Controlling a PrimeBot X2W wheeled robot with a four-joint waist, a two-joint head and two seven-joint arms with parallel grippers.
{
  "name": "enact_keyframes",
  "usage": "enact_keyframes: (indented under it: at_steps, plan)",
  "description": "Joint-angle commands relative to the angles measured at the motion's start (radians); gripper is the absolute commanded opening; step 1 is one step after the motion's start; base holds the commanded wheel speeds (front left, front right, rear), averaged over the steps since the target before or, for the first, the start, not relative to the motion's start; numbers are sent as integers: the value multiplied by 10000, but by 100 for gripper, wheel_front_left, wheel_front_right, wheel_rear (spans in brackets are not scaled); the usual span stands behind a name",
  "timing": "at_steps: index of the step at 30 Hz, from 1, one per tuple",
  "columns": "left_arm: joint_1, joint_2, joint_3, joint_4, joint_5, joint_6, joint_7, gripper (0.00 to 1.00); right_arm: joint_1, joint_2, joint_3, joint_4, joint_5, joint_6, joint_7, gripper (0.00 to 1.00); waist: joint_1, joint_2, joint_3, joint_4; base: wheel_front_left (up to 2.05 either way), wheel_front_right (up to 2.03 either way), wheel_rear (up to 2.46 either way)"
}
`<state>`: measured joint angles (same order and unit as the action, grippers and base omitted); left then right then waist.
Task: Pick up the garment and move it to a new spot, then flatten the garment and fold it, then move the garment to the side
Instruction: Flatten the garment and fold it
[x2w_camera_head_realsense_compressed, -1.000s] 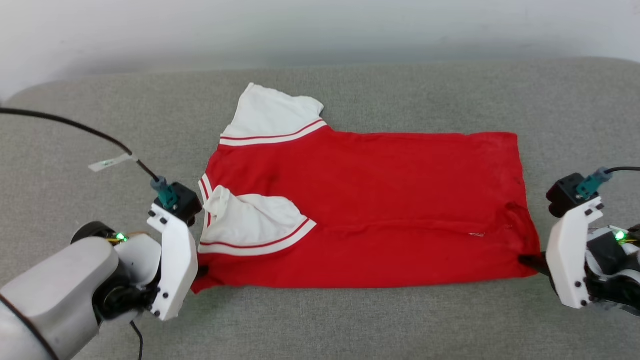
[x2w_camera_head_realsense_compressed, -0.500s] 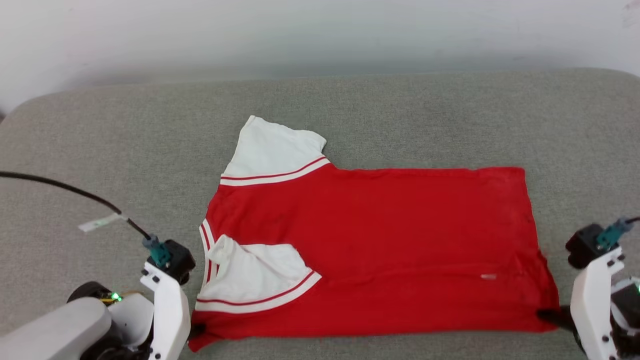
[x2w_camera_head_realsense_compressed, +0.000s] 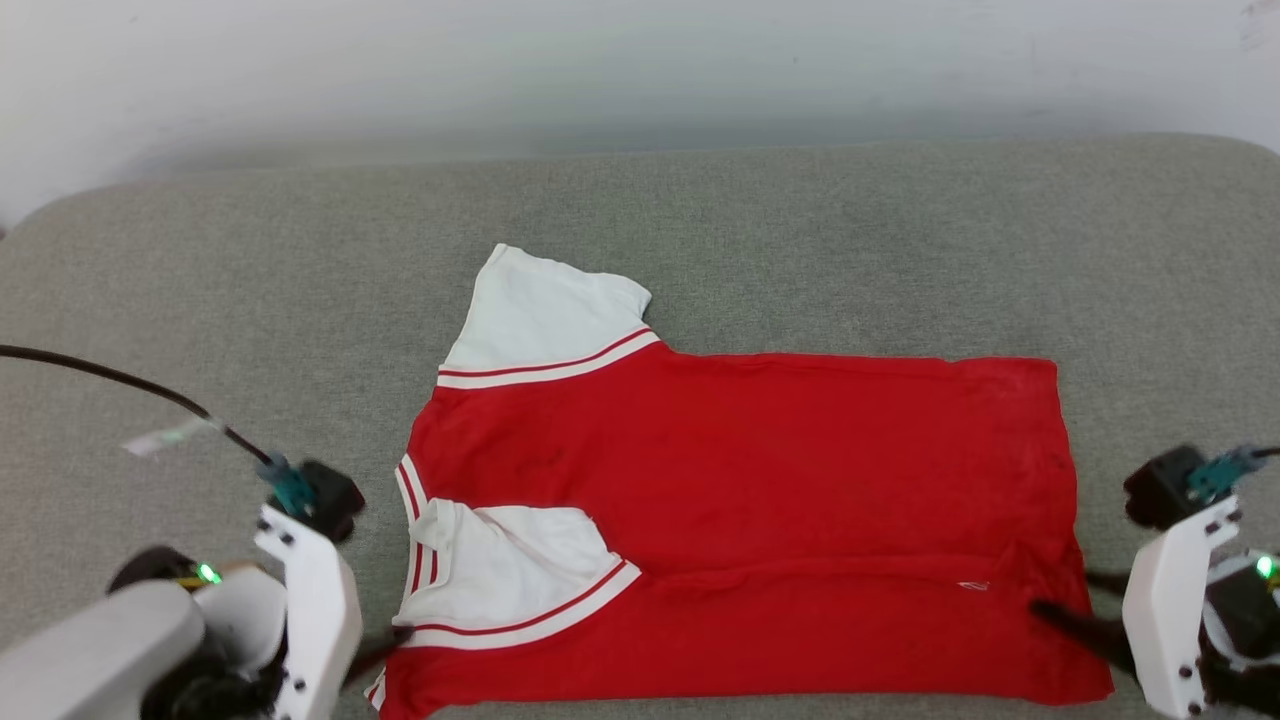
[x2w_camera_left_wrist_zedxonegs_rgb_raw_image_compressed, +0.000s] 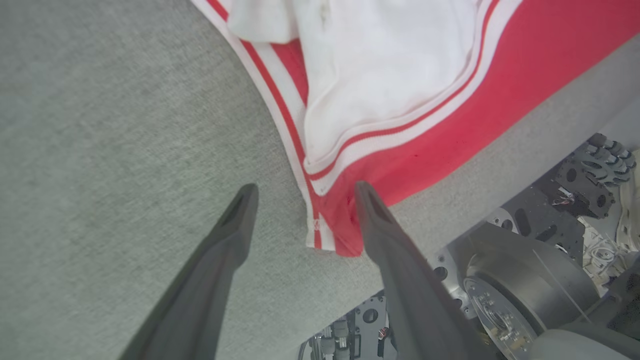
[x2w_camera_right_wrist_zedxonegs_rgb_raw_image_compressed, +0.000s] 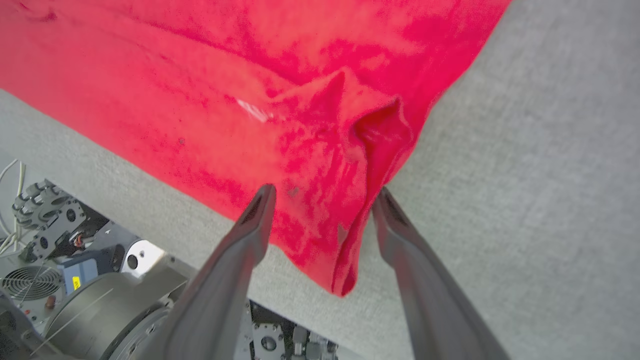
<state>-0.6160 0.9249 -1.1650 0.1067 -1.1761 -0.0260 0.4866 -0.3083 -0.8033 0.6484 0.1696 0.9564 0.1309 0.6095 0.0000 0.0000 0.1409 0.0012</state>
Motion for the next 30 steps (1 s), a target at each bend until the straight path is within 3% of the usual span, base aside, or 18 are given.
enact_keyframes:
  at_steps: [1, 8, 14, 22, 27, 30]
  plan:
    - [-293, 112, 213, -71, 3, 94, -127, 100, -200, 28, -202, -215, -340, -4, -453, 100, 0, 0, -41, -22, 0, 0, 0]
    - [-1504, 513, 893, -270, 447, 202, -184, 100, -523, 537, -1419, -923, -2244, -4, -3123, 100, 0, 0, -58, -165, 0, 0, 0]
    - [-2597, 227, 1536, 8, 516, 79, -425, 100, -379, 1817, -2884, -1172, -4251, -4, -5048, 100, 0, 0, 344, -488, 0, 0, 0]
    - [-4231, -234, 1829, 929, 790, -337, 181, 100, 554, 4048, -4961, -1915, -6488, -4, -7065, 100, 0, 0, 1467, -947, 0, 0, 0]
    - [-5170, -497, 1922, 1517, 815, -484, 773, 100, 997, 4791, -5358, -2439, -7300, -4, -7847, 100, 0, 0, 2112, -1145, 0, 0, 0]
    - [-5810, -701, 1990, 2050, 419, -508, 1701, 100, 1189, 5193, -5458, -2682, -7660, -6, -8162, 100, 0, 0, 2576, -1294, 0, 0, 0]
